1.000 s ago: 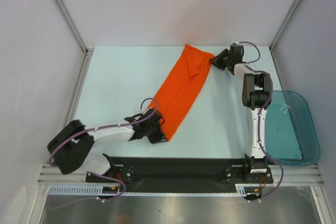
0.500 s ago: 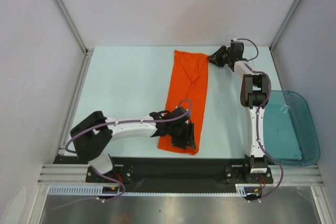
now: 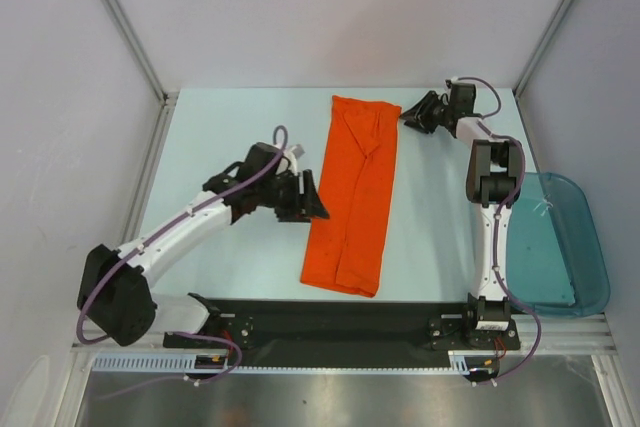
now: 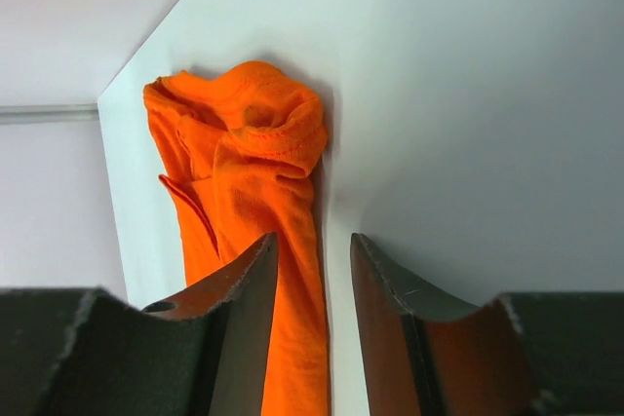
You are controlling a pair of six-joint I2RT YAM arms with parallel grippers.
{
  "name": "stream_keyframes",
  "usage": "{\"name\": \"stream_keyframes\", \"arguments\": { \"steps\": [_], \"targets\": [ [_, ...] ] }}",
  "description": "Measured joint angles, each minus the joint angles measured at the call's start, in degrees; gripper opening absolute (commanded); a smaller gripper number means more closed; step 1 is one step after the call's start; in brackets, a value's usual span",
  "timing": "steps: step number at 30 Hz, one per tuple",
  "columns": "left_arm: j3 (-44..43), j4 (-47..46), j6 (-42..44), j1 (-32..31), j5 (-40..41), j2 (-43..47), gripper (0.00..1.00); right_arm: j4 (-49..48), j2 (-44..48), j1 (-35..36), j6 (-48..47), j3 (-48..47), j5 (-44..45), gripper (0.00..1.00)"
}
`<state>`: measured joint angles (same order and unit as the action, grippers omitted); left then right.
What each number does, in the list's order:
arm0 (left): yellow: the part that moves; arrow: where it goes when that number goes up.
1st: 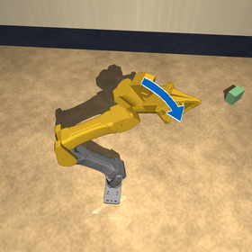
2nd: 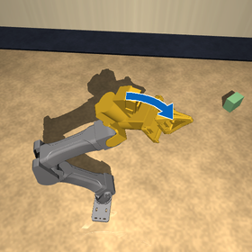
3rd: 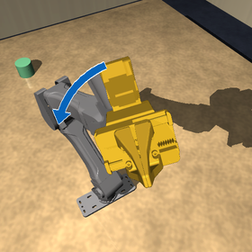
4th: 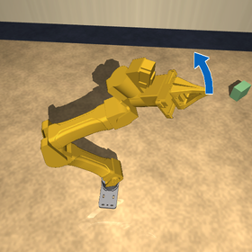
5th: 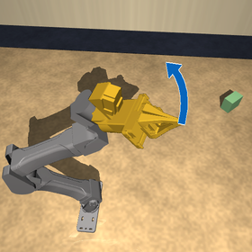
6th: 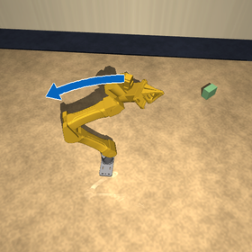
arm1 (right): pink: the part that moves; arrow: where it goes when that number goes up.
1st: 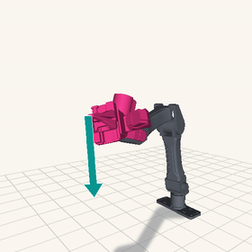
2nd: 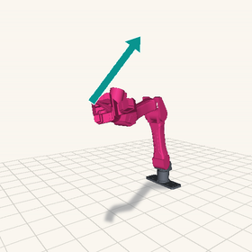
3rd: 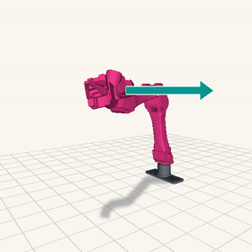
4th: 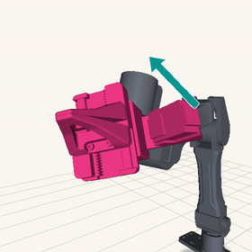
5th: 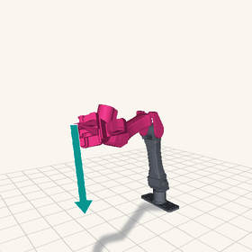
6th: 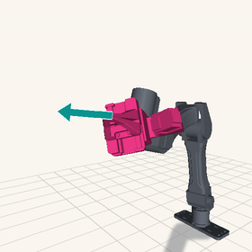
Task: Fold and stack the t-shirts
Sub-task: Fold the tshirt
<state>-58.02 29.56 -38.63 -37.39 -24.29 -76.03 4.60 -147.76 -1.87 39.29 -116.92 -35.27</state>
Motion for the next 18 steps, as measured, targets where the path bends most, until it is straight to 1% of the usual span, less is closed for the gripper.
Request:
{"name": "stream_keyframes", "arguments": {
  "steps": [1, 3, 6, 9, 10, 11, 12, 13, 15, 18],
  "targets": [
    [0.9, 0.2, 0.9, 2.8, 0.1, 0.6, 0.69, 0.0, -0.1, -0.1, -0.2, 0.0, -0.5, 0.41],
    [3.1, 1.2, 2.8, 6.6, 0.3, 1.2, 0.73, -0.1, -0.8, -0.2, -0.3, -0.6, -1.9, 0.41],
    [7.0, 2.6, 5.0, 8.0, 0.1, 1.2, 0.74, -0.7, -2.6, -0.1, -0.1, -2.7, -3.4, 0.4],
    [10.5, 3.4, 6.3, 8.2, 0.0, 1.2, 0.74, -2.3, -4.7, 0.1, 0.7, -5.2, -4.5, 0.34],
    [11.6, 3.7, 6.8, 8.3, 0.1, 1.3, 0.73, -2.8, -5.5, 0.2, 1.1, -6.0, -4.7, 0.29],
    [12.5, 4.0, 7.1, 8.5, 0.1, 1.3, 0.73, -3.3, -6.3, 0.3, 1.2, -6.9, -4.9, 0.26],
    [13.2, 4.1, 7.2, 8.7, 0.2, 1.5, 0.73, -3.3, -7.1, 0.5, 1.6, -8.0, -4.8, 0.21],
    [13.7, 4.1, 7.2, 9.0, 0.2, 1.7, 0.73, -3.3, -8.3, 0.7, 2.0, -9.6, -4.8, 0.14],
    [14.4, 4.0, 7.2, 9.4, 0.3, 2.1, 0.74, -3.4, -10.5, 1.0, 3.1, -12.9, -4.7, 0.12],
    [15.3, 3.2, 7.2, 9.8, 0.3, 2.4, 0.77, -2.5, -15.1, 1.9, 3.9, -20.8, -3.7, 0.12]
  ]
}}
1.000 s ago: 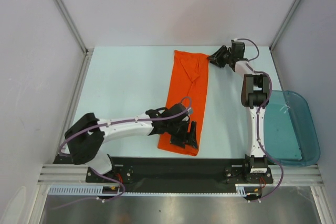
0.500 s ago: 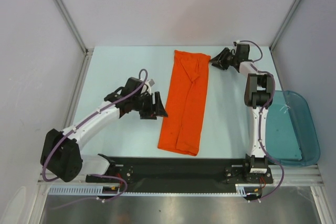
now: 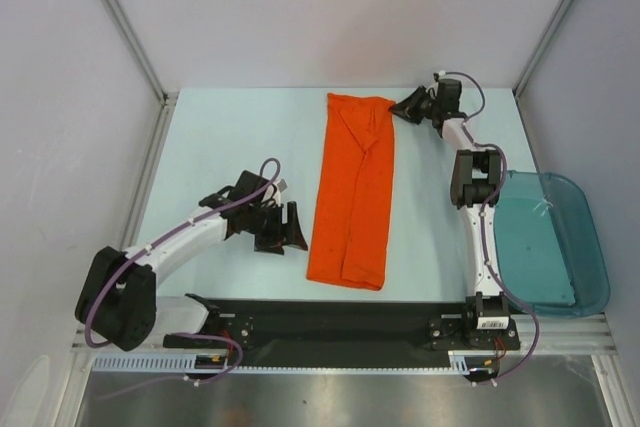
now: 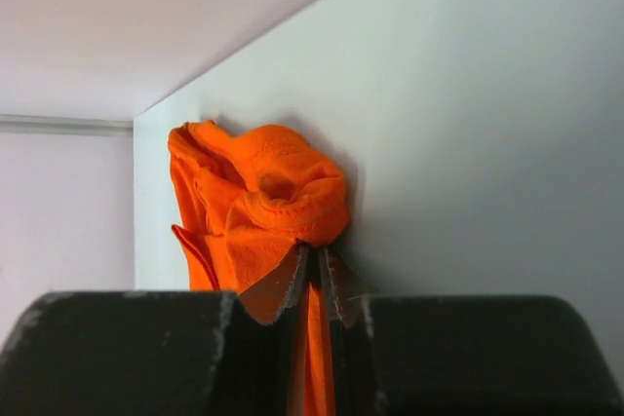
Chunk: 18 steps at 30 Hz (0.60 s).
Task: Fold and stack the t-shirts
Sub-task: Fold the tshirt
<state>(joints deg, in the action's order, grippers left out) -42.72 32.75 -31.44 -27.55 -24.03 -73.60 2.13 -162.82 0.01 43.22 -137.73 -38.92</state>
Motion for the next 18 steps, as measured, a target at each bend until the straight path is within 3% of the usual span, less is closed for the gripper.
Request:
{"name": "stream_keyframes", "arguments": {
  "steps": [4, 7, 8, 13, 18],
  "targets": [
    [1.9, -2.2, -0.2, 0.1, -0.7, 0.0, 0.78, 2.5, -3.5, 1.6, 2.2, -7.3, 2.8, 0.27],
    [3.3, -3.5, -0.6, 0.1, -1.8, 0.0, 0.76, 6.3, -1.9, 2.2, 2.9, -7.2, 5.2, 0.48],
    [3.4, -3.7, -0.6, 0.1, -2.1, 0.0, 0.75, 7.7, -0.1, 2.3, 2.9, -5.6, 5.5, 0.51],
    [3.5, -5.6, -1.1, 0.1, -2.9, -0.5, 0.65, 22.5, 13.4, 0.9, -1.9, 6.3, 10.6, 0.58],
    [3.2, -6.3, -1.0, -0.1, -2.9, -2.1, 0.63, 34.6, 31.2, -2.5, -9.0, 21.6, 16.5, 0.61]
  ]
}}
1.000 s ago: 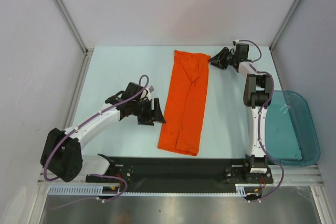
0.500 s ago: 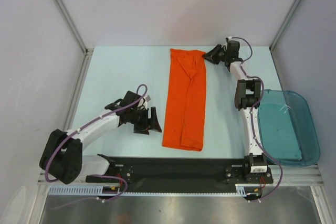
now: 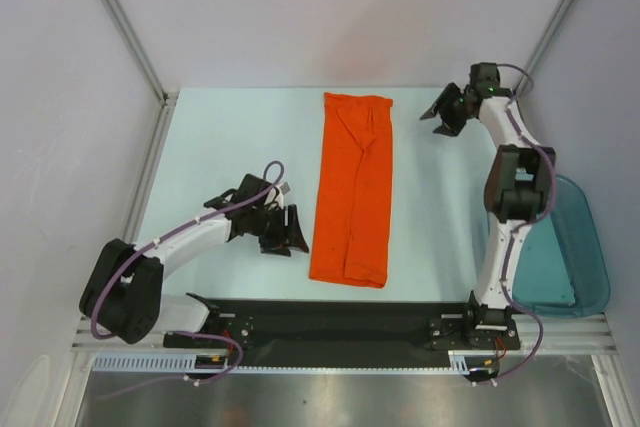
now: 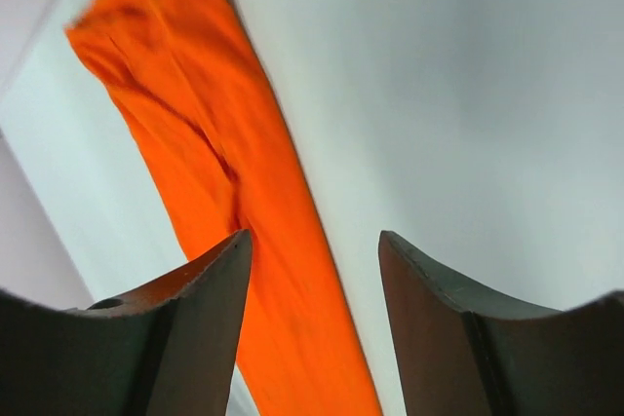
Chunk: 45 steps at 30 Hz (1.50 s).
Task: Fold and stack the t-shirts
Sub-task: Fold the tshirt
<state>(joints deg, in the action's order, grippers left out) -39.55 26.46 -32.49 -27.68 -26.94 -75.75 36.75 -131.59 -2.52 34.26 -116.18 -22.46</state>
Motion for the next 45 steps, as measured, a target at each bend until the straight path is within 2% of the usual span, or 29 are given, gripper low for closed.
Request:
{"name": "stream_keyframes", "arguments": {
  "steps": [3, 5, 8, 12, 16, 20, 27, 31, 36, 45],
  "targets": [
    [-1.1, 0.6, -0.1, -1.3, 2.4, -0.8, 0.5, 2.9, 15.0, -0.6, -3.3, 14.5, 2.8, 0.62],
    [-2.9, 2.2, -0.3, -3.1, 5.4, -2.3, 0.49, 3.6, 25.1, 1.6, -5.0, 24.1, 4.2, 0.62],
    [-7.2, 5.6, -1.2, -7.1, 12.1, -5.9, 0.49, 4.3, 37.1, 10.3, -5.9, 36.5, 6.6, 0.61],
    [-12.0, 9.1, -3.8, -13.5, 18.9, -9.3, 0.5, 4.9, 45.8, 23.9, -4.0, 50.8, 7.8, 0.59],
    [-15.6, 11.5, -7.6, -19.4, 23.8, -12.3, 0.54, 6.8, 51.0, 30.7, 0.9, 61.2, 10.2, 0.59],
    [-17.6, 14.3, -10.0, -22.5, 26.8, -15.9, 0.56, 7.4, 53.9, 36.1, 5.9, 63.6, 13.4, 0.61],
    [-18.1, 16.7, -11.6, -23.4, 28.5, -18.2, 0.56, 5.3, 54.8, 42.2, 12.5, 69.3, 15.4, 0.62],
    [-18.1, 16.3, -11.6, -23.5, 28.5, -18.8, 0.54, 3.7, 54.6, 43.2, 14.4, 72.3, 15.5, 0.6],
    [-18.1, 15.9, -11.6, -23.5, 28.4, -18.8, 0.48, 1.0, 53.9, 43.2, 15.7, 73.5, 14.8, 0.52],
    [-16.7, 15.6, -12.6, -23.5, 28.0, -17.9, 0.47, -1.7, 52.3, 43.2, 16.5, 73.8, 13.9, 0.52]
  ]
}}
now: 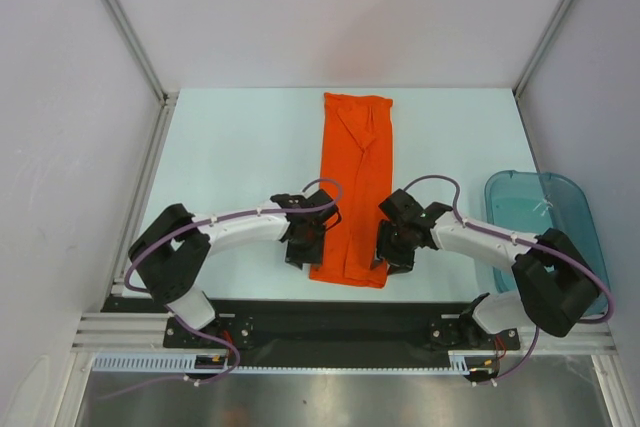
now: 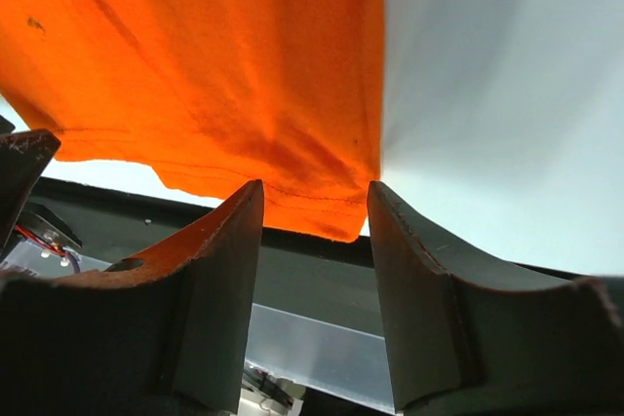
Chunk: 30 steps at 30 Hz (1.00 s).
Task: Fold and stack the t-shirts
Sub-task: Fold the tshirt
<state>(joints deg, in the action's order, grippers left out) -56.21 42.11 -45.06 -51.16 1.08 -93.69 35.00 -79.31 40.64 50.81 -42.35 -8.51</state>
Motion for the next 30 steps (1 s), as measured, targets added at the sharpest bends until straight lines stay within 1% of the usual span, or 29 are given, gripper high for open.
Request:
{"name": "stream_keyframes", "arguments": {
  "steps": [5, 12, 17, 24, 26, 30],
  "targets": [
    [1.6, -0.9, 0.0, 0.0, -2.3, 0.7, 0.47, -1.8, -1.3, 0.0, 0.2, 0.9, -1.6, 0.5],
    [2.5, -2.3, 0.0, 0.0, -4.7, 0.7, 0.46, -2.4, -1.5, 0.0, 0.6, 2.1, -2.5, 0.49],
    [2.5, -3.0, -0.1, 0.0, -5.4, 0.7, 0.38, -2.2, -1.4, 0.0, 0.6, 2.1, -2.5, 0.5],
    [2.5, -3.4, -0.1, 0.0, -6.1, 0.7, 0.34, -1.9, -0.4, -0.3, 0.6, 3.4, -2.5, 0.5],
    [2.5, -3.5, -0.1, 0.0, -6.3, 0.7, 0.3, -1.8, -0.4, -0.4, 0.6, 3.7, -2.5, 0.5],
    [2.5, -3.7, -0.1, 0.0, -6.8, 0.7, 0.26, -1.6, -0.4, -0.5, 0.5, 3.8, -2.5, 0.49]
  ]
}}
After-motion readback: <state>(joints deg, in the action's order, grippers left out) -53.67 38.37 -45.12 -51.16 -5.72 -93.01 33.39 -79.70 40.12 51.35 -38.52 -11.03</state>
